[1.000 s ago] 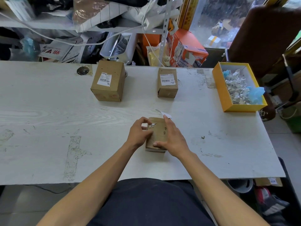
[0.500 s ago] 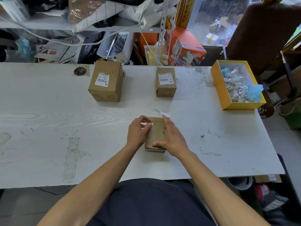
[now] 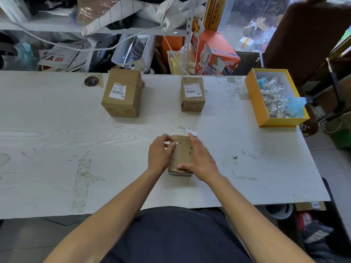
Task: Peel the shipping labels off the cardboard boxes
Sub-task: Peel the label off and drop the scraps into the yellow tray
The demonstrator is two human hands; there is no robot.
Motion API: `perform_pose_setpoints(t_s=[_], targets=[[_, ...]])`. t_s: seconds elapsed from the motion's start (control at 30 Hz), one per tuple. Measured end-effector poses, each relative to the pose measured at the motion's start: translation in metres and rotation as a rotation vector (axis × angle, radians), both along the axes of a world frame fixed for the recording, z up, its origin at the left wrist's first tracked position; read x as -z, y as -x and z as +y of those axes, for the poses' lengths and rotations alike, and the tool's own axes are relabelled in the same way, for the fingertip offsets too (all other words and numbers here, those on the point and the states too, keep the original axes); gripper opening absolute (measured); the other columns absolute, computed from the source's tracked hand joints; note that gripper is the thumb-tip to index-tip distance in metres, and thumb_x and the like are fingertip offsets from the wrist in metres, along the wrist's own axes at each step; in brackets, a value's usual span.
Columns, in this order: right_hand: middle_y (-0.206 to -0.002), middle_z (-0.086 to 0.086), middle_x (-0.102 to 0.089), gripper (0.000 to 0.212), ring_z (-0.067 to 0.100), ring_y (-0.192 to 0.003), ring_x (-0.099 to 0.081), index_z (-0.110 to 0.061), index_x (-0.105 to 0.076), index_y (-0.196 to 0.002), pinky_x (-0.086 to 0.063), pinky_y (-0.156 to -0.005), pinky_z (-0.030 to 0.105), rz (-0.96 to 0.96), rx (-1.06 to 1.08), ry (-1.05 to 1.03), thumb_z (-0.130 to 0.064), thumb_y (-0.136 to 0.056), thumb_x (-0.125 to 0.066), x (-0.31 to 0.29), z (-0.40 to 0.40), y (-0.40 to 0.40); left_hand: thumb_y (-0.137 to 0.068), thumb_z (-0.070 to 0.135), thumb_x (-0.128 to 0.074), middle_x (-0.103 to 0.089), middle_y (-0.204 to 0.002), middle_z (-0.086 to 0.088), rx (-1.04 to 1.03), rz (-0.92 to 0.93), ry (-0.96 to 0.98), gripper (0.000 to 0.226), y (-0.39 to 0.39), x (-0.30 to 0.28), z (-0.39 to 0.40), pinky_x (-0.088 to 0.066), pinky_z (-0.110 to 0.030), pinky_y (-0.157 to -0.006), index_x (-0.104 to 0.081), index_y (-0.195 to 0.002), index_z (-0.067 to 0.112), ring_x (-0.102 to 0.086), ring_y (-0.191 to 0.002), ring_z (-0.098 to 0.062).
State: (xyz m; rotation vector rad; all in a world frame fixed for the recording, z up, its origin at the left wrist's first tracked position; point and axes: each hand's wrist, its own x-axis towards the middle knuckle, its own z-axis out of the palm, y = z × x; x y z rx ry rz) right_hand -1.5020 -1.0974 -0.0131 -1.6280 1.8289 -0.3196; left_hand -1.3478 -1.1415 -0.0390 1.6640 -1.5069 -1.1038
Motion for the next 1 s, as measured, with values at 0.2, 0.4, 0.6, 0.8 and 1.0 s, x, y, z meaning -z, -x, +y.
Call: perform_pose_setpoints(t_s=[0.2,0.4,0.6,0.8,1.0], targets=[[-0.161,-0.011,-0.013,0.122,0.019,-0.144,-0.027,-0.039,0.000,-0.153,-0.040,-0.107,0.044,0.015,-0.001,0.001,-0.049,-0.065,-0.084,0.001,0.000,-0.001,-0.095,0.026,-0.059,-0.059,-0.103,0.005,0.031,-0.147,-0.011,0.004,0.006,0.004,-0.002,-0.048,-0.036,-0.080,-0.057,-0.093,0.023,-0.061,-0.091,-0.015],[-0.162,-0.009,-0.013,0.122,0.019,-0.144,-0.026,-0.038,0.000,-0.153,-0.039,-0.108,0.044,0.018,-0.002,-0.007,-0.050,-0.066,-0.084,0.000,-0.001,-0.001,-0.097,0.023,-0.056,-0.053,-0.103,0.007,0.036,-0.156,-0.022,0.004,0.007,0.004,-0.001,-0.044,-0.034,-0.078,-0.054,-0.095,0.021,-0.057,-0.091,-0.015],[-0.161,-0.013,-0.011,0.120,0.018,-0.143,-0.027,-0.040,0.000,-0.152,-0.039,-0.107,0.043,-0.005,0.001,-0.003,-0.049,-0.067,-0.083,-0.001,0.001,0.000,-0.093,0.023,-0.065,-0.067,-0.111,0.007,0.050,0.006,0.078,0.020,-0.003,0.005,0.005,-0.051,-0.029,-0.080,-0.066,-0.113,0.025,-0.066,-0.090,-0.010],[-0.162,-0.012,-0.012,0.120,0.018,-0.144,-0.025,-0.038,0.000,-0.153,-0.038,-0.109,0.042,-0.012,0.002,-0.004,-0.049,-0.067,-0.083,0.000,0.001,0.000,-0.088,0.018,-0.073,-0.072,-0.103,0.005,0.016,-0.061,0.215,0.009,-0.003,0.006,0.009,-0.053,-0.027,-0.078,-0.078,-0.096,0.017,-0.067,-0.087,-0.007],[-0.162,-0.011,-0.012,0.121,0.018,-0.144,-0.026,-0.037,0.000,-0.153,-0.038,-0.108,0.041,-0.012,0.011,-0.007,-0.049,-0.067,-0.083,0.001,0.001,0.000,-0.092,0.022,-0.066,-0.066,-0.100,0.009,0.009,-0.197,0.153,0.005,0.003,0.003,0.006,-0.046,-0.027,-0.073,-0.069,-0.089,0.020,-0.064,-0.086,-0.007]])
